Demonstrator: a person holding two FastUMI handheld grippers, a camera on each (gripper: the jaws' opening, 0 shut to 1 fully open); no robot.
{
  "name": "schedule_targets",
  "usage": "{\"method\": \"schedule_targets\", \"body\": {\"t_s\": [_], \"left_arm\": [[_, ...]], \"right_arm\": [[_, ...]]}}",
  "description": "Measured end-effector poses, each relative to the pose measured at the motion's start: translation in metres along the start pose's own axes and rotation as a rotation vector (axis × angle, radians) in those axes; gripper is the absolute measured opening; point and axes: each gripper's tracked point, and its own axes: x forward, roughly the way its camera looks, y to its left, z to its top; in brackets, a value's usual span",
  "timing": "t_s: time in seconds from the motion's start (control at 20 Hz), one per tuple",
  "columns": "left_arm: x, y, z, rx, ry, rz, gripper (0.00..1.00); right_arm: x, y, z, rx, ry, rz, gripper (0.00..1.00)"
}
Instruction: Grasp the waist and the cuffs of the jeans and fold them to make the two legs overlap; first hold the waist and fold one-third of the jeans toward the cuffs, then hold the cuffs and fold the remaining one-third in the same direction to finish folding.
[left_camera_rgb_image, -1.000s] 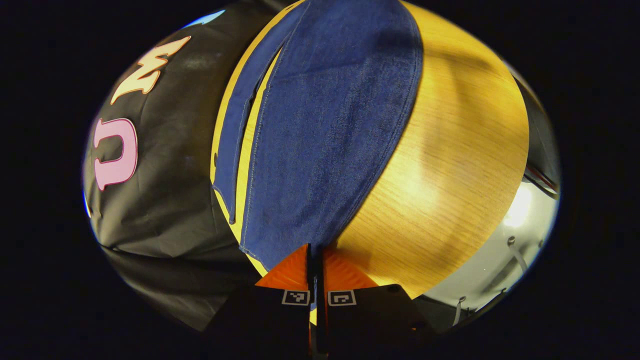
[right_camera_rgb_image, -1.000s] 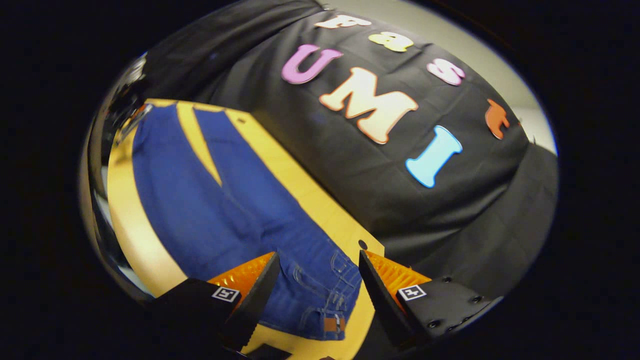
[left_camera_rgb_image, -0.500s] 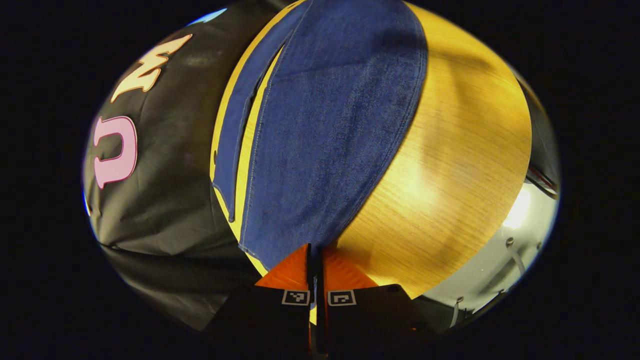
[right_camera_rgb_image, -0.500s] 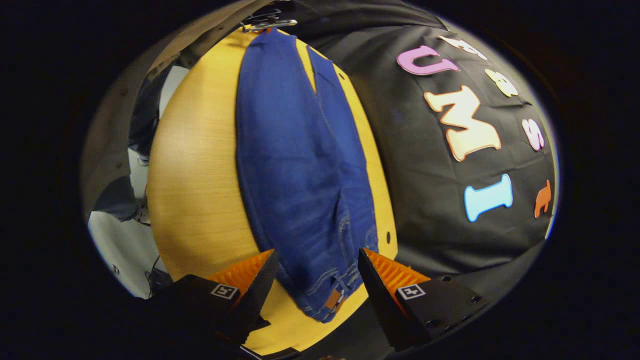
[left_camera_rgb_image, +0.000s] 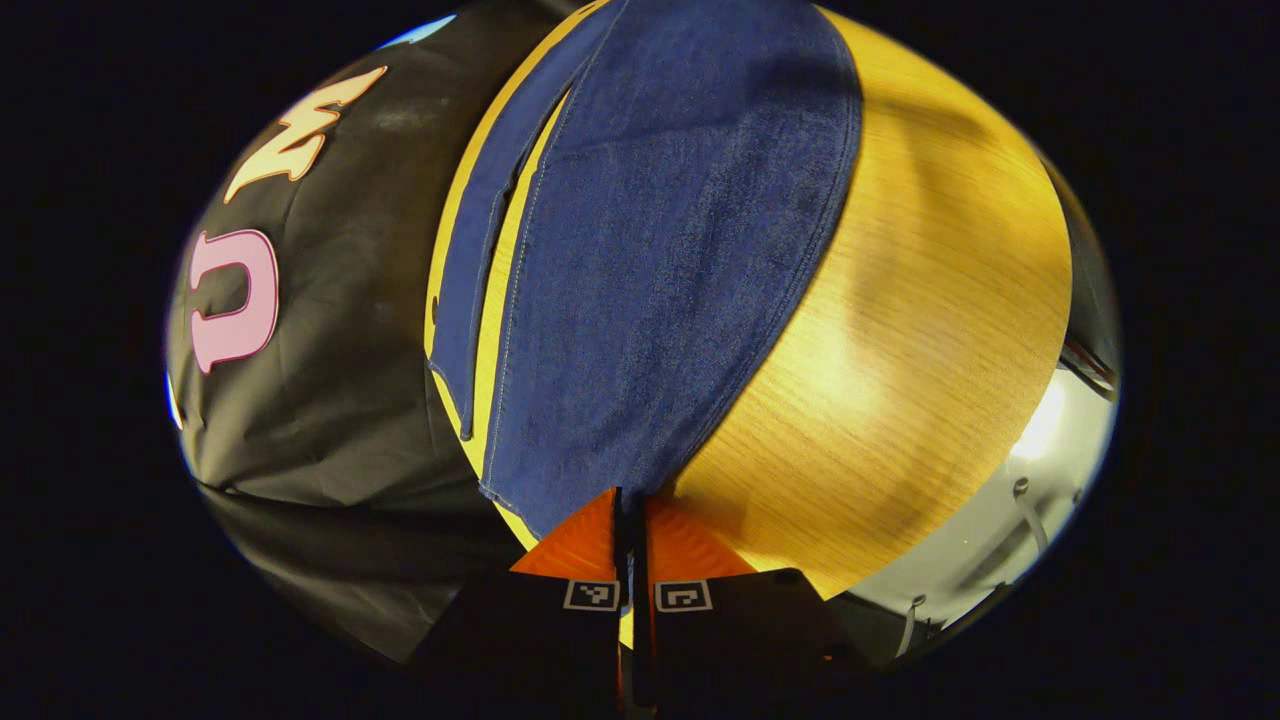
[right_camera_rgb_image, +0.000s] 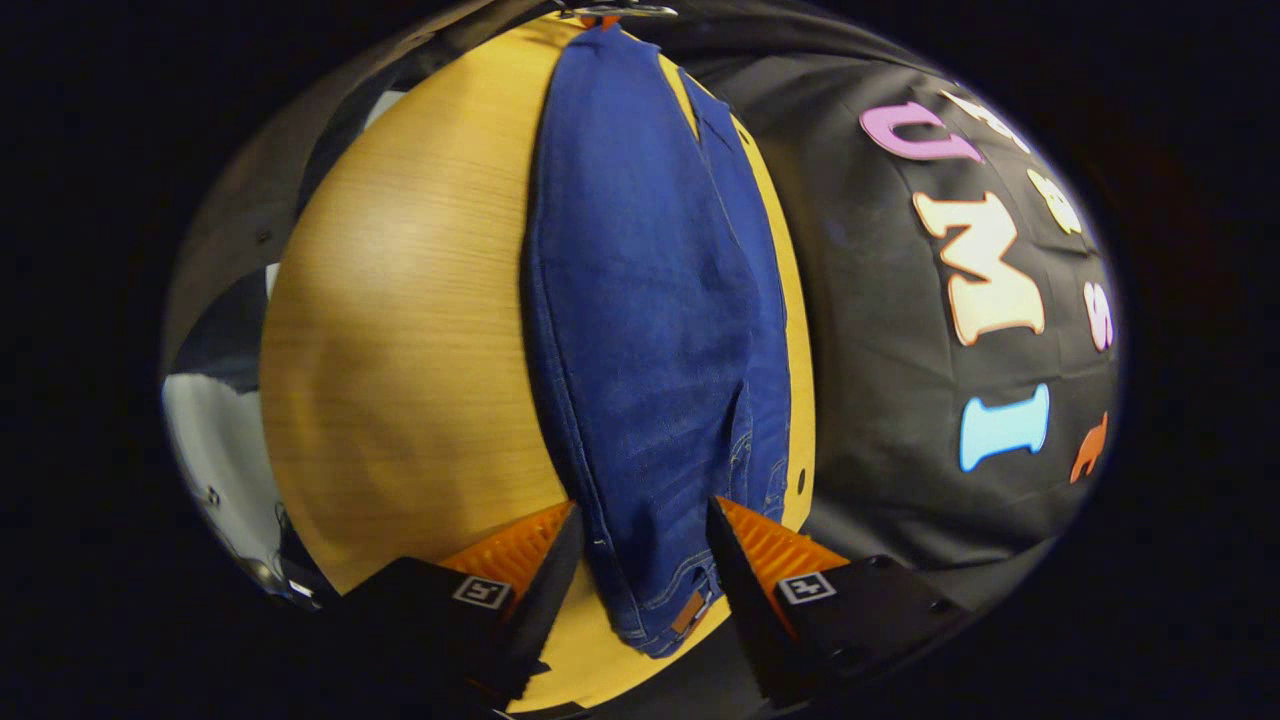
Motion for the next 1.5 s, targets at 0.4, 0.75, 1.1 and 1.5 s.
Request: {"method": "schedule_targets", "body": {"t_s": [0.4,0.75,1.1,1.5], "left_arm": [[0.0,0.007,0.002,-0.155,0.052,0.027,0.0],[-0.032,0.091,0.023,-0.314,0.096,0.159,0.0],[-0.024,0.135,0.033,-0.377,0.07,0.15,0.0],[0.03,0.192,0.064,-0.355,-0.003,0.059,0.0]], "right_arm": [[-0.005,-0.007,0.008,0.144,0.028,-0.056,0.05],[-0.031,-0.092,0.021,0.413,-0.036,-0.202,0.05],[-0.007,-0.186,0.047,0.574,-0.026,-0.368,0.04],[0.067,-0.243,0.064,0.626,0.036,-0.463,0.05]]}}
